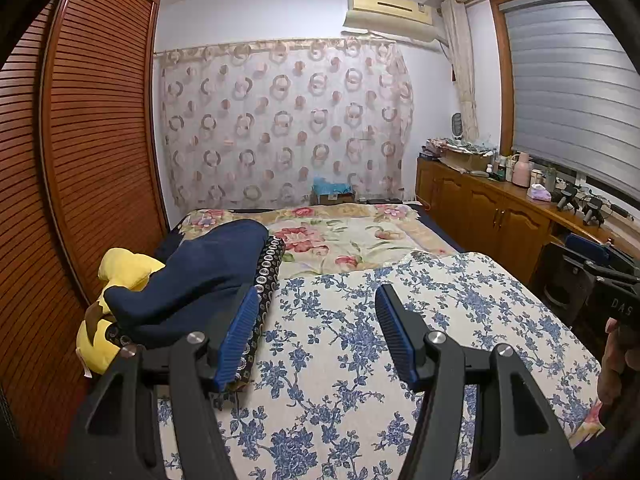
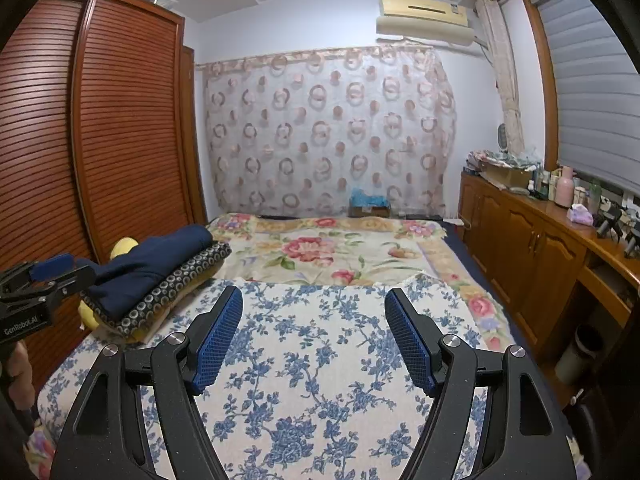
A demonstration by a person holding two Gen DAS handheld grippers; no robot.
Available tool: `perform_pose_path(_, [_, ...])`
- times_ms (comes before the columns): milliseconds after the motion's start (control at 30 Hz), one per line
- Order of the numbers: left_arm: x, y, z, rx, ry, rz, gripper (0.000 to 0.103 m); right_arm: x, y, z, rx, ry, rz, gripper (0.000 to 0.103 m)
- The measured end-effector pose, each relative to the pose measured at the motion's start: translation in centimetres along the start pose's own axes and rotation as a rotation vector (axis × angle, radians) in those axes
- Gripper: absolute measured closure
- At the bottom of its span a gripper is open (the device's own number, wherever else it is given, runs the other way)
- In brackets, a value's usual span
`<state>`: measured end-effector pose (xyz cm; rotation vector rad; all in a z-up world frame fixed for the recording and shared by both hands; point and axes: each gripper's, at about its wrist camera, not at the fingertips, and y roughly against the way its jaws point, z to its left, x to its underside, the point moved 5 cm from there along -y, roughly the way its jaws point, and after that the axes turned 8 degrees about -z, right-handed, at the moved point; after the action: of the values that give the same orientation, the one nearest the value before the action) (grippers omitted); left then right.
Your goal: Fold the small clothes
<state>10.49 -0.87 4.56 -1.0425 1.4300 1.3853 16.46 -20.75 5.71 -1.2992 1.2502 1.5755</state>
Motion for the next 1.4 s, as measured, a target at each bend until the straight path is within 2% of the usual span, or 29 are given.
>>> perform_pose_path(1400, [0.12, 0.08, 0.26, 0.004, 0.006, 0.001, 0.043, 0.13, 0.14, 0.05, 0.000, 0.001, 0.003, 0.027])
